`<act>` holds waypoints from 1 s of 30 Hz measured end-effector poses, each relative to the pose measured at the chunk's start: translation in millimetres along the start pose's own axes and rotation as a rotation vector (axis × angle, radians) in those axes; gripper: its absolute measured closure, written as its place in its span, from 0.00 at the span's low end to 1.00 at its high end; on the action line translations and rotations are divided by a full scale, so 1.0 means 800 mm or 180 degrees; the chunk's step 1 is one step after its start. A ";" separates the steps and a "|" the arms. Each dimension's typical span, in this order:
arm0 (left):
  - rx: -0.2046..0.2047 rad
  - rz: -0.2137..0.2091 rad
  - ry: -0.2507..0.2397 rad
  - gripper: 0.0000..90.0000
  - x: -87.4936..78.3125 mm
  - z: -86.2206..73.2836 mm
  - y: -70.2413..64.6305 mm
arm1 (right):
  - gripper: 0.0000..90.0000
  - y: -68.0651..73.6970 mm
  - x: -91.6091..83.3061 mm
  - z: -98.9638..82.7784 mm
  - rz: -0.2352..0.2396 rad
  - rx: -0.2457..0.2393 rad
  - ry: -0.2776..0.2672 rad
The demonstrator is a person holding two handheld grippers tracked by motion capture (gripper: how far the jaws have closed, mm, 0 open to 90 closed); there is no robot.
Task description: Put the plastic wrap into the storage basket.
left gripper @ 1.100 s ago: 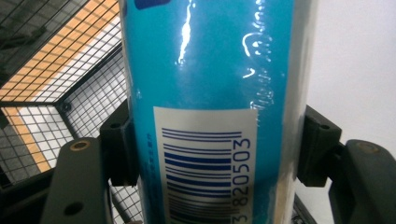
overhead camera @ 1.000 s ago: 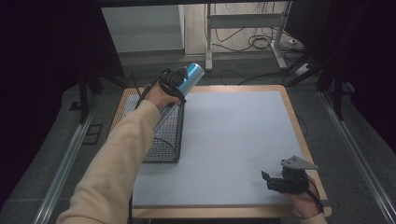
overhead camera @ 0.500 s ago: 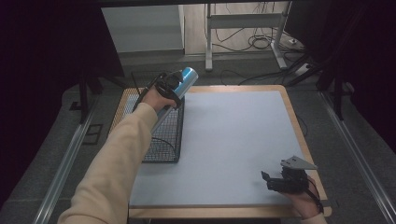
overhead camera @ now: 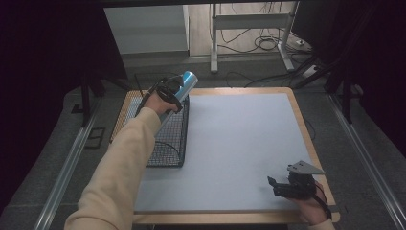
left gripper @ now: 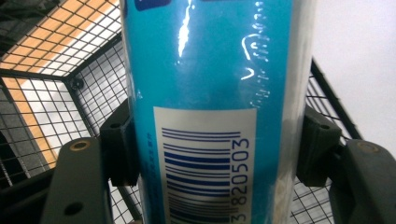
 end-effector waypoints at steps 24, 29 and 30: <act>-0.0107 0.0021 0.0046 0.35 0.033 -0.006 0.014 | 0.13 -0.001 0.000 0.000 -0.0001 0.0014 0.0000; -0.0088 0.0042 -0.0022 0.32 0.029 -0.006 0.013 | 0.13 -0.001 -0.002 -0.001 -0.0010 0.0011 -0.0009; -0.0091 0.0021 -0.0060 0.30 0.024 -0.005 0.014 | 0.13 -0.002 -0.003 -0.001 -0.0013 0.0013 -0.0011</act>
Point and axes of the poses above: each handheld gripper's, and its own axes: x roughly forward along the jaws, z roughly out of its top, y roughly to its left, the point moved 6 cm from there along x, roughly forward along the jaws, and after that the axes turned 12 degrees about -z, right-handed, at the moved point
